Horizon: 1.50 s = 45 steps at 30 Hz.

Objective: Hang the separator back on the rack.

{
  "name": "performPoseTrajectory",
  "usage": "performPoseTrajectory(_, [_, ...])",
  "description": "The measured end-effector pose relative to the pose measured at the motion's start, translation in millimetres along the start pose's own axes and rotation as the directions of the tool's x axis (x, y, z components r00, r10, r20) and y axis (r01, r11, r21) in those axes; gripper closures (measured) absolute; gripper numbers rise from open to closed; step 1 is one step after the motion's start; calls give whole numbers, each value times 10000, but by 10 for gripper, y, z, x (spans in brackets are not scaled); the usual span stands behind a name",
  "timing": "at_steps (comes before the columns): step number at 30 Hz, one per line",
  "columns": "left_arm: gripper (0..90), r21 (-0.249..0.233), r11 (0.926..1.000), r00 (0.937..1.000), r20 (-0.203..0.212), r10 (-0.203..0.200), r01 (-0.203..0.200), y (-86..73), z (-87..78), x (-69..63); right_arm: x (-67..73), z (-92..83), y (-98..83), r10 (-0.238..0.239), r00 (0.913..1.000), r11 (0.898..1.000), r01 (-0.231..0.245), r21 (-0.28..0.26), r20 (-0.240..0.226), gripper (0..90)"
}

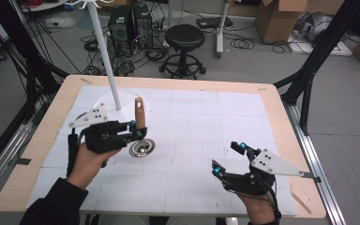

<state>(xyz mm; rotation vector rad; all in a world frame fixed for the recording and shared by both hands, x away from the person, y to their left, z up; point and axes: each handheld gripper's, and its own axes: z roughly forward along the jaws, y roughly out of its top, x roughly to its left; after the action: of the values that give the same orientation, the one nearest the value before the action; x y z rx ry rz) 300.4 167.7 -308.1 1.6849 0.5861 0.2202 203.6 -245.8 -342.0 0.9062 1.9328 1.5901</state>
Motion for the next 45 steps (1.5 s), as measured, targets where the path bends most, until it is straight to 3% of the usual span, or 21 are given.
performPoseTrajectory(4, [724, -170, 9994, 9985, -440, -314, 306, 160, -58, 217, -122, -77, -97, 226, 9989, 9996, -234, 180, 419, 159])
performPoseTrajectory(9, [724, -416, 9989, 9972, -713, -235, 205, 439, -137, 374, -236, -188, -156, 323, 9947, 9990, -351, 267, 971, 159])
performPoseTrajectory(13, [724, -753, 9970, 9965, -803, -219, 159, 699, -195, 491, -316, -263, -200, 585, 9915, 9980, -610, 180, 1158, 158])
performPoseTrajectory(17, [724, -856, 9963, 9948, -1018, -91, 4, 922, -203, 593, -354, -302, -213, 737, 9900, 9971, -756, 111, 1201, 159])
performPoseTrajectory(29, [724, -846, 9964, 9833, -1803, -259, 107, 1395, -200, 937, -375, -301, -238, 892, 9906, 9959, -901, 43, 1038, 158])
performPoseTrajectory(34, [724, -1014, 9946, 9810, -1895, -423, 232, 1491, -169, 1051, -391, -322, -252, 1064, 9891, 9943, -1066, -37, 1018, 159])
performPoseTrajectory(45, [724, -1174, 9905, 9725, -2123, -958, 719, 1451, -152, 1238, -407, -327, -266, 1190, 9876, 9929, -1193, -32, 1028, 158])
